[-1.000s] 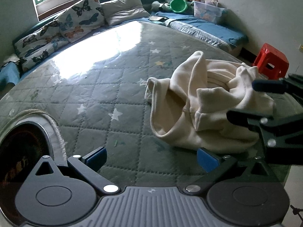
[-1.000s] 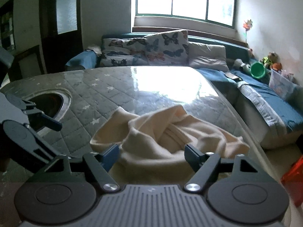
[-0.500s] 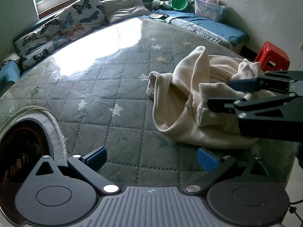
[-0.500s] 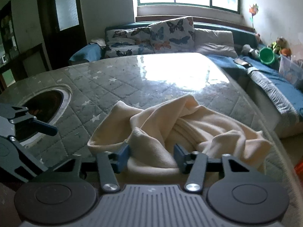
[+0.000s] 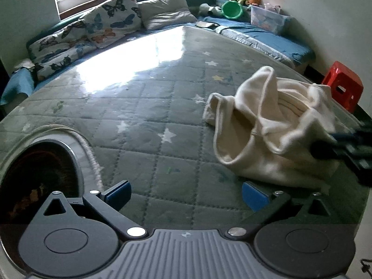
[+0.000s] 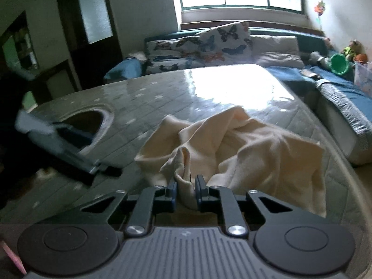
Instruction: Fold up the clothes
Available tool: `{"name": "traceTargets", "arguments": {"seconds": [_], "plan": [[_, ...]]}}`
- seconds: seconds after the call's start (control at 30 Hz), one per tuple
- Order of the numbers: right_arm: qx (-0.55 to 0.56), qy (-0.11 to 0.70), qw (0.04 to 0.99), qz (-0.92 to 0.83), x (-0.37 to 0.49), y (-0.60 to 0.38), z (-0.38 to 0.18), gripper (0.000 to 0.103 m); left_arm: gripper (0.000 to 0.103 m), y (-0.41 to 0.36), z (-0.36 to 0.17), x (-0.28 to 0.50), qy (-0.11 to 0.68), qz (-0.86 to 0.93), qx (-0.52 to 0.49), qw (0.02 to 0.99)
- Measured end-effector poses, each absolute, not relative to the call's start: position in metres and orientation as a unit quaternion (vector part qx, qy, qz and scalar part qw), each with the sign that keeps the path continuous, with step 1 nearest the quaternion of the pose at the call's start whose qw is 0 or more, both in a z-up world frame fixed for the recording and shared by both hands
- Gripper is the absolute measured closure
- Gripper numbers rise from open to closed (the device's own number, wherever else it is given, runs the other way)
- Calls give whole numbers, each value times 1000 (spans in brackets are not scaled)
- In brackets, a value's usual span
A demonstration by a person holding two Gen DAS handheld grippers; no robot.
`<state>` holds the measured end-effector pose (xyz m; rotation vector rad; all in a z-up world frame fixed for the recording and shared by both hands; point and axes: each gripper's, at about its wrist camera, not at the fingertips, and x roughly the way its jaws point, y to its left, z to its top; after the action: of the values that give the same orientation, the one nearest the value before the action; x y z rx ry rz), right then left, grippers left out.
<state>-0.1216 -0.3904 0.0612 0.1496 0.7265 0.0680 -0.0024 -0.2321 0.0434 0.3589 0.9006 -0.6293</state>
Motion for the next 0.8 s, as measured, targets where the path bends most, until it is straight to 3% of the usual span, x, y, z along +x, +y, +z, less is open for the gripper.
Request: {"name": "traceTargets", "arguments": {"seconds": [0.57, 0.67, 0.77, 0.8], "plan": [[46, 402, 892, 199, -163, -323, 49, 89, 4, -255, 65, -24, 384, -365, 152, 834], [47, 405, 889, 211, -162, -318, 48, 89, 9, -263, 63, -28, 377, -381, 158, 830], [45, 405, 886, 220, -163, -314, 48, 89, 29, -270, 59, -28, 373, -397, 162, 823], [43, 405, 886, 223, -163, -313, 49, 89, 41, -272, 58, -28, 371, -405, 163, 819]]}}
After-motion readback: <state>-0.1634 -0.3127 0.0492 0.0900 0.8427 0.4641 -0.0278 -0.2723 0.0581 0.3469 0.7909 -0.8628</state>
